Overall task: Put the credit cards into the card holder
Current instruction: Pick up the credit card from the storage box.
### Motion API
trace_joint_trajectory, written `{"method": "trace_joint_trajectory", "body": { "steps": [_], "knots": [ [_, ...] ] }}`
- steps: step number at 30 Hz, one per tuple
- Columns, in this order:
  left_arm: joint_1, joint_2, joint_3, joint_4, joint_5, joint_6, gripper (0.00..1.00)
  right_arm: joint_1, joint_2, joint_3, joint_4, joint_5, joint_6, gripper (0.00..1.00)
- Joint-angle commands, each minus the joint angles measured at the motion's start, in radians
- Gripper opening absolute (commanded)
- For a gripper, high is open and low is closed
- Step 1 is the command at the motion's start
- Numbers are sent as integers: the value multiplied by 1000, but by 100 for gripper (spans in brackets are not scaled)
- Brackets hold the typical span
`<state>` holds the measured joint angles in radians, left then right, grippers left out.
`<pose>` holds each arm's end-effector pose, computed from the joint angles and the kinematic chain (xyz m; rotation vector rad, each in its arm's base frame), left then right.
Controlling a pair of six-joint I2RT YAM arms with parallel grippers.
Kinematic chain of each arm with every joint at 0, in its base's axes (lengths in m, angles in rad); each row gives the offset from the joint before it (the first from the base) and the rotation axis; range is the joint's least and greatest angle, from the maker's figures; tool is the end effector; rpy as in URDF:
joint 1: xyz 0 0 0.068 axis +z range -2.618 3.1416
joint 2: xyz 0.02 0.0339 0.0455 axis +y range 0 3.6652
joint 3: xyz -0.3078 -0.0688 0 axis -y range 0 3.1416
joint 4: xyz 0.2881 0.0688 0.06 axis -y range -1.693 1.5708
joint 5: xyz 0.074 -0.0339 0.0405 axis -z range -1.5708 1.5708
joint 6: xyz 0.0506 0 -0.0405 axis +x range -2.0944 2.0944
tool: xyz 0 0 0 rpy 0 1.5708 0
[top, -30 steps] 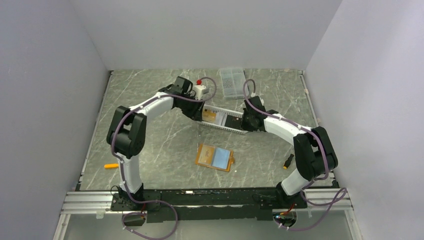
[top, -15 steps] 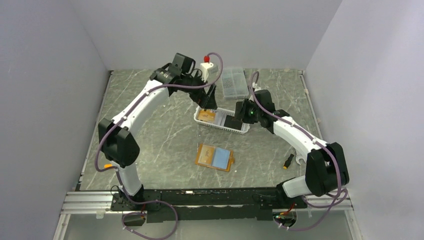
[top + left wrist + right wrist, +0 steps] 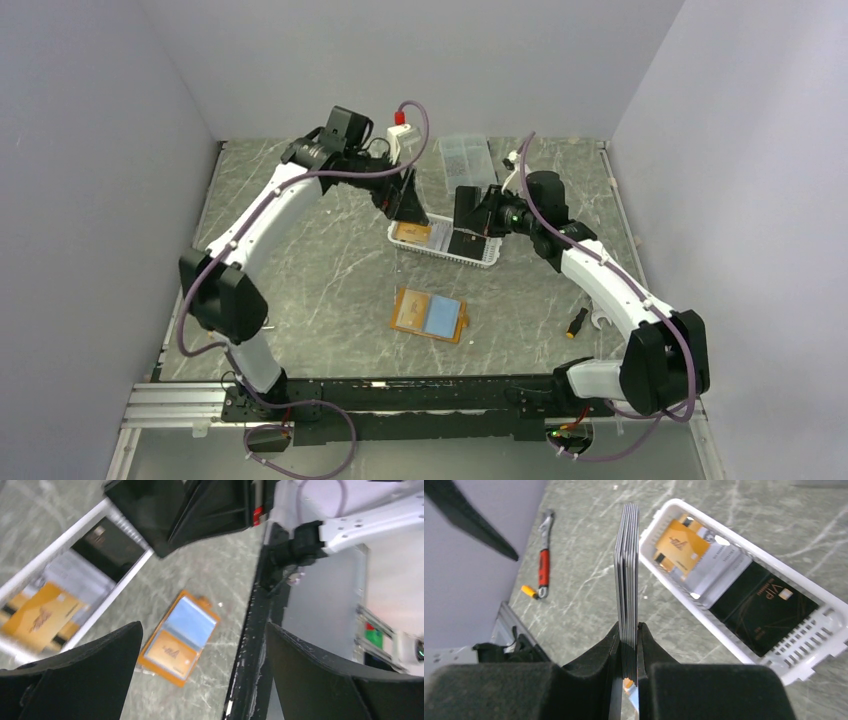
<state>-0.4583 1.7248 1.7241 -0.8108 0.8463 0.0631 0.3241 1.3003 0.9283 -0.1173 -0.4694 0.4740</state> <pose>0.3683 -0.2240 0.3995 0.9914 2.1140 -1.1948 0.3085 0.1278 0.3053 -0.1451 2.1422 0.9641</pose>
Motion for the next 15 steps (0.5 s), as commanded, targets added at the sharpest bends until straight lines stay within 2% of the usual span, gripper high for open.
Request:
{"method": "trace_joint_trajectory", "body": {
  "steps": [1,2,4,5,6,9,11,13,14,15],
  "knots": [
    [-4,176,129,-96,311,56,99,-9,-35,0,93,-161,-2,0],
    [-17,167,88,-29,287,24,99,-8,-32,0,89,-186,-2,0],
    [-25,63,-122,349,273,-189,99,-8,-32,-3,94,-227,-5,0],
    [-27,29,-186,473,264,-261,99,-9,-34,-8,95,-239,-4,0],
    [-34,24,-198,522,252,-290,99,-10,-39,-15,97,-246,-2,0],
    [-43,104,-144,516,238,-310,99,-10,-49,-37,110,-277,3,0],
    [-42,119,-188,633,226,-384,98,-10,-46,-47,104,-281,2,0],
    [-46,114,-250,784,232,-480,78,-11,-37,-52,87,-285,-5,0],
    [-48,113,-269,843,242,-507,74,-11,-32,-55,85,-286,-7,0],
    [-52,117,-274,876,257,-525,77,-12,-31,-61,88,-289,-8,0]
  ]
}}
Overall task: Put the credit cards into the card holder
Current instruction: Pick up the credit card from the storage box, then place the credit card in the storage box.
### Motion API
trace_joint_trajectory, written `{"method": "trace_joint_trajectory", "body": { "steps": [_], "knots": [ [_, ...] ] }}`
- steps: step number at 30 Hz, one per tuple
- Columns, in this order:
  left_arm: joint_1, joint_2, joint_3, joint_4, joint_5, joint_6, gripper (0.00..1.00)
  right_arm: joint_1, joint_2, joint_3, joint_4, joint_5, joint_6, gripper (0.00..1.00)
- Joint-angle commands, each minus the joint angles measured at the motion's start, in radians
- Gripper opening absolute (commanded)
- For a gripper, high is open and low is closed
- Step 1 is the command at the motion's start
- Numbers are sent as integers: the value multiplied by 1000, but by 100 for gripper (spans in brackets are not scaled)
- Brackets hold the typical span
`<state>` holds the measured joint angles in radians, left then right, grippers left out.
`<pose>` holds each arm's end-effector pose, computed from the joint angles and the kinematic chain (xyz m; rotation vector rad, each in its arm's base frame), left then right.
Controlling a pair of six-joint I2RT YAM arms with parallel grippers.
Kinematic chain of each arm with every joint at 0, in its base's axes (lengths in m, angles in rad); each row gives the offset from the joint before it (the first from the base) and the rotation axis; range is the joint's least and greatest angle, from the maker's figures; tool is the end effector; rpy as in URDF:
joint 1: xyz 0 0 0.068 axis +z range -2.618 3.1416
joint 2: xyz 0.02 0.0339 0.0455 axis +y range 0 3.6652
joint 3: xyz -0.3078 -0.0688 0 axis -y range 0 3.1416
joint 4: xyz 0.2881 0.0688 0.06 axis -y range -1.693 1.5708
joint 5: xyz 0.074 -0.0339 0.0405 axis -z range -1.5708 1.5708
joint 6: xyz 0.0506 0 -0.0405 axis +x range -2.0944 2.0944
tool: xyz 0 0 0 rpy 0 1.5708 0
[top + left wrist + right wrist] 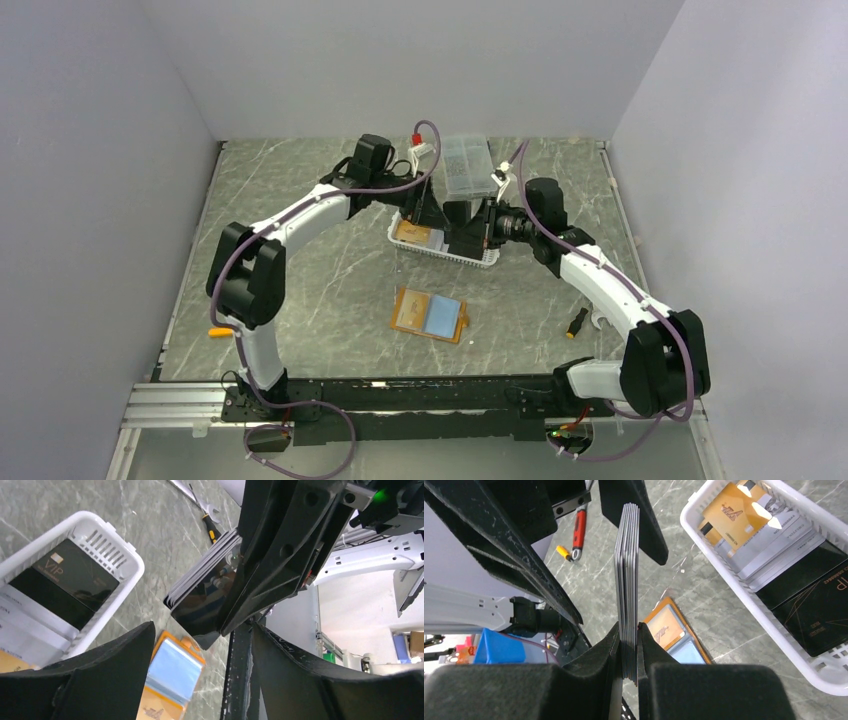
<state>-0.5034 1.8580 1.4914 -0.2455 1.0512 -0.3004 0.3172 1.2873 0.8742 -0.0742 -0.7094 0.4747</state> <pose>0.3982 -0.2694 0.3045 0.8642 2.0767 -1.5875 0.2949 0.1315 0.2957 -0.3014 2.1304 1.2051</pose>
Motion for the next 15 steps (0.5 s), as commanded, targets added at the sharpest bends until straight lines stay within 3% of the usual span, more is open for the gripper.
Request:
{"method": "trace_joint_trajectory", "body": {
  "steps": [1,4,11,15],
  "knots": [
    [-11,-8,-37,311,63,-163,78,-7,-17,-16,53,-53,-5,0],
    [-17,5,-37,301,45,-135,75,-13,-17,-35,69,-63,7,0],
    [-21,46,-56,329,-1,-128,41,-34,-6,-71,146,-78,50,0],
    [-22,60,-62,315,-23,-108,37,-48,4,-94,205,-111,87,0]
  ]
}}
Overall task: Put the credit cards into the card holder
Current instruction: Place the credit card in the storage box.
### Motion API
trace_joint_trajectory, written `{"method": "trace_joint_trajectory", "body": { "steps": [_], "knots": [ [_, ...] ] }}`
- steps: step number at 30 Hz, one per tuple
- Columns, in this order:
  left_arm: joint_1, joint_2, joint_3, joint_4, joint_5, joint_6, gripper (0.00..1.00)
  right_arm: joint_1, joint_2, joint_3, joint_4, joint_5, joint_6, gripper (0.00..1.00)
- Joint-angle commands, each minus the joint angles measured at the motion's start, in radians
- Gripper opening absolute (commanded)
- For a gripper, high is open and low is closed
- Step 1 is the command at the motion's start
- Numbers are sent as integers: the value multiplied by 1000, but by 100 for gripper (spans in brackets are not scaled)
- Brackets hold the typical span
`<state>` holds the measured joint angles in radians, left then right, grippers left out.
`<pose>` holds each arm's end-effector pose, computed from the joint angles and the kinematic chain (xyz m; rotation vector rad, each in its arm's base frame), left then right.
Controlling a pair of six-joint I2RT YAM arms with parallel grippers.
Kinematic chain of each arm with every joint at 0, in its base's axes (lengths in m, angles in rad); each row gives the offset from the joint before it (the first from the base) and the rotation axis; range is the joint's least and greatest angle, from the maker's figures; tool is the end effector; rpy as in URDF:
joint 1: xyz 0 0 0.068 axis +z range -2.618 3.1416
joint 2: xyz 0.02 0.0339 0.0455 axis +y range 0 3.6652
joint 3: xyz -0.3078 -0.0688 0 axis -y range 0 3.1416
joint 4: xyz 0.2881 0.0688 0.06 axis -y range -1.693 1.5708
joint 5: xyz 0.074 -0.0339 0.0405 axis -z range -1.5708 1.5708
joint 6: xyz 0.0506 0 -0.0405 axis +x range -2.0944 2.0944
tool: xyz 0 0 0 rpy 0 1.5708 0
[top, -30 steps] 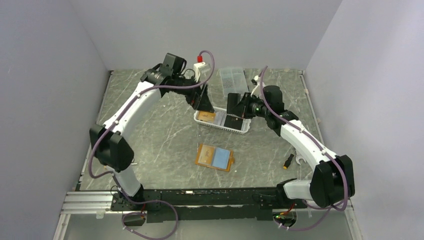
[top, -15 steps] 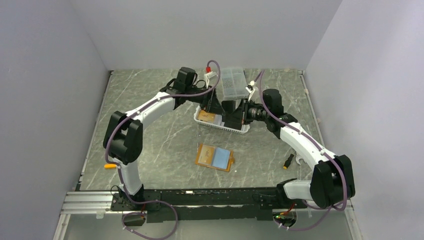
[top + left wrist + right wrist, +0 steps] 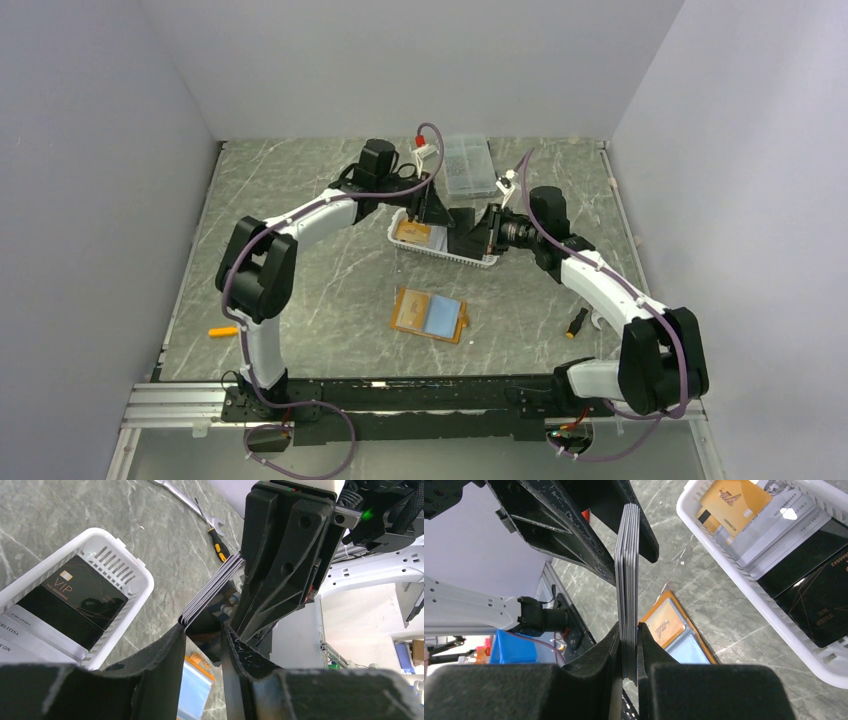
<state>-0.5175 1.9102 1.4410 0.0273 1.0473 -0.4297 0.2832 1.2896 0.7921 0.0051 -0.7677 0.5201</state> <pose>0.4097 -0.2836 0.2845 0.8281 1.9896 -1.6246 0.2914 0.1214 0.2723 -0.2556 2.1442 1.2713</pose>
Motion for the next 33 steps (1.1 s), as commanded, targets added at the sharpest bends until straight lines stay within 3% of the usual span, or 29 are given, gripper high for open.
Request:
{"method": "trace_joint_trajectory", "body": {
  "steps": [1,6,20,23,27,28,31,33],
  "knots": [
    [-7,12,-13,46,-19,21,35,-14,5,-14,128,-59,41,0],
    [2,28,-17,54,-17,17,29,-25,3,-34,133,-73,41,0],
    [36,14,-124,151,32,-53,31,-90,-49,-96,248,-116,121,0],
    [45,19,-143,289,72,-184,38,-90,-40,-104,253,-130,123,0],
    [45,43,-134,534,117,-385,71,-91,-33,-108,255,-142,123,0],
    [45,50,-129,560,123,-436,73,-90,-32,-105,250,-142,120,0],
    [32,83,-41,428,163,-400,73,-90,-29,-97,250,-145,123,0],
    [24,69,-70,470,148,-404,73,-90,-28,-96,258,-146,128,0]
  ]
}}
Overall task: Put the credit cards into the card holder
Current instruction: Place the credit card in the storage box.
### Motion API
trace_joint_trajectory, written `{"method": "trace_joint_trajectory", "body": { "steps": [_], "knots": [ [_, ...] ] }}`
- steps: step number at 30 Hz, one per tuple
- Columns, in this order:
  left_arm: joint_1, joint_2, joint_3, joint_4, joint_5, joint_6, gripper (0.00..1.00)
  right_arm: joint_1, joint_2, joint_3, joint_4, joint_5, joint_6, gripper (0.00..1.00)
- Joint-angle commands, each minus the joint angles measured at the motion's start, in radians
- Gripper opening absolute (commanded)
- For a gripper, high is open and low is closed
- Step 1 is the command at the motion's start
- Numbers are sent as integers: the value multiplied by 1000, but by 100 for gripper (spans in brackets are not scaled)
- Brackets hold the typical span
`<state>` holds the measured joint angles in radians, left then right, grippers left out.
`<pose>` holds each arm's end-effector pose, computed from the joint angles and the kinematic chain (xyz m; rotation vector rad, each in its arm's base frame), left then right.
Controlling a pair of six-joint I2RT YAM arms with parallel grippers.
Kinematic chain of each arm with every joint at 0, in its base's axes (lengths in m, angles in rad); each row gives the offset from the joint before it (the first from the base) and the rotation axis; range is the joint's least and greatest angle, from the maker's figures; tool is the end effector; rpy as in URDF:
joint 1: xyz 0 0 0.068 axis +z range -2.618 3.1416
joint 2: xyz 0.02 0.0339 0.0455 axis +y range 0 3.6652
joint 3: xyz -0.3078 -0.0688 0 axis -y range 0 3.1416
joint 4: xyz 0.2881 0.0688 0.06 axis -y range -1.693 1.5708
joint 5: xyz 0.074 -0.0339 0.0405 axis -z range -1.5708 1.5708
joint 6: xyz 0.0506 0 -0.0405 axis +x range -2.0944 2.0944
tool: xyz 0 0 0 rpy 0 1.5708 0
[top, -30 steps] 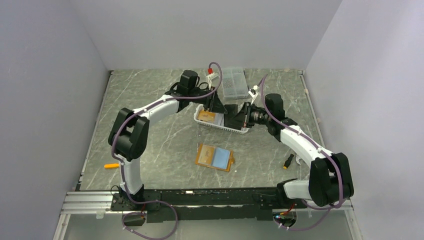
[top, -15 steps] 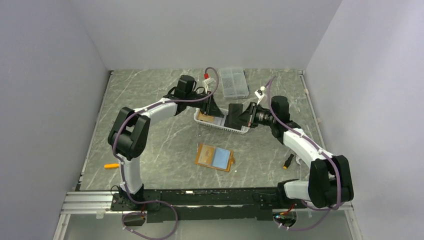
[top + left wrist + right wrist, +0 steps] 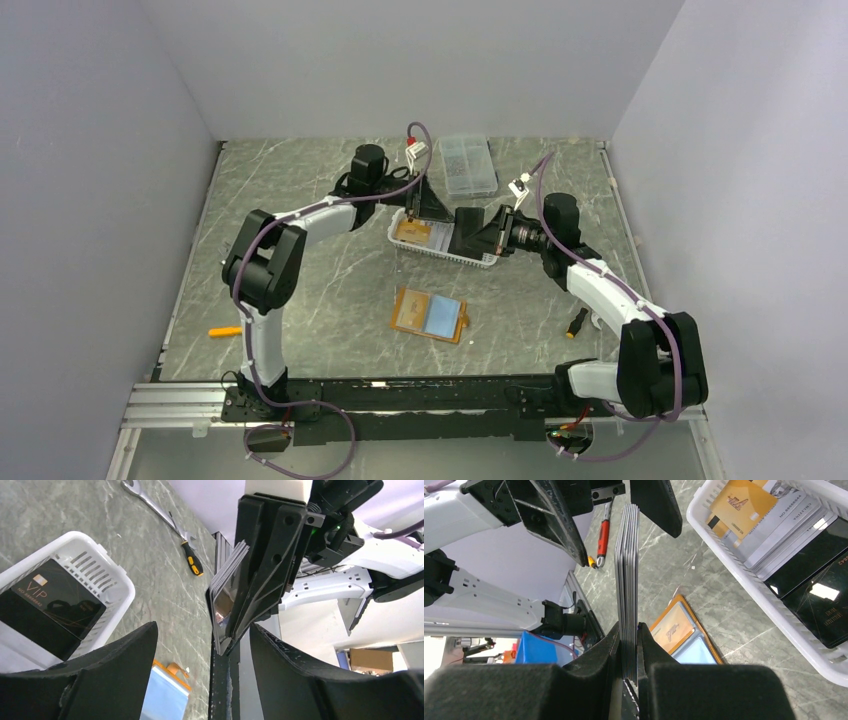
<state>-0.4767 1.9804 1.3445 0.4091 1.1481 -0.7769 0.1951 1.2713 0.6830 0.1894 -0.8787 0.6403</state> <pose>0.4252 -0.2715 0.2517 0.6690 1.9853 -1.8450 0.2868 0.0964 0.2563 -0.1659 2.0760 1.3893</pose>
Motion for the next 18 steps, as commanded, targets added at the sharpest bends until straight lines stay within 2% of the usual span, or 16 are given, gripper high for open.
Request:
{"method": "trace_joint_trajectory", "body": {
  "steps": [1,4,10,18],
  "knots": [
    [-22,-10,16,94,33,-48,73,-2,-6,13,77,-35,12,0],
    [-40,-22,37,-26,-24,45,71,3,7,19,91,-40,23,0],
    [-54,-19,70,-118,-82,113,65,18,24,36,93,-45,22,0],
    [-49,12,75,-137,-90,140,59,26,29,43,77,-52,12,0]
  ]
}}
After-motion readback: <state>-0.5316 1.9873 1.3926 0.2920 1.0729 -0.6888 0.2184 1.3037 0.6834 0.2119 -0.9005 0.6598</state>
